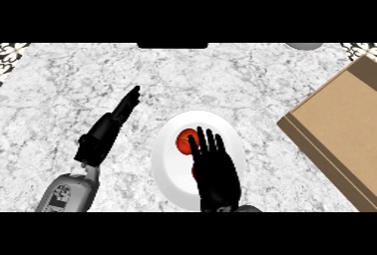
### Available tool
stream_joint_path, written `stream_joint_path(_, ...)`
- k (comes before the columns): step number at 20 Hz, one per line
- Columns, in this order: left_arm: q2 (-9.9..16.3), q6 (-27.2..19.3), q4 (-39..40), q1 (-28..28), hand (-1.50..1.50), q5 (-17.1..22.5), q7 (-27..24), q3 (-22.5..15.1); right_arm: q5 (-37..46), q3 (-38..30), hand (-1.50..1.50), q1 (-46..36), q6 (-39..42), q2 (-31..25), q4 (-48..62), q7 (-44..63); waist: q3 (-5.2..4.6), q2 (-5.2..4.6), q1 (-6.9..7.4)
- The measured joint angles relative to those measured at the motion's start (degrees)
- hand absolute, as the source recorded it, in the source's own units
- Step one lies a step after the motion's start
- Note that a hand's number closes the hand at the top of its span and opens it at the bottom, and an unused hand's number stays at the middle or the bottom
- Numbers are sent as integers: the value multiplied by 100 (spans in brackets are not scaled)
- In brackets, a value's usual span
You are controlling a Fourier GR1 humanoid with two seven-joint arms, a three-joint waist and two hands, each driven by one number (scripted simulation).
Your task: Pick the can from the plate and place it in the cardboard box
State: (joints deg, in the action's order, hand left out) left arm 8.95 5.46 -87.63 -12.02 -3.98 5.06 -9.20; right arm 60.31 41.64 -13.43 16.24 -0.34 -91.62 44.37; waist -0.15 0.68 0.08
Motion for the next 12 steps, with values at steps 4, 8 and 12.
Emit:
stream_joint_path(4,-37,44,-78,71,0,-27,-5,27,70,-107,150,35,-133,-3,89,-224,-7,37,1)
stream_joint_path(8,-62,80,-88,59,0,-65,6,45,138,-141,150,-101,-142,-43,181,-385,-9,47,4)
stream_joint_path(12,-74,141,0,-32,0,-72,23,137,383,-136,150,-188,-312,-40,323,-570,-9,46,-4)
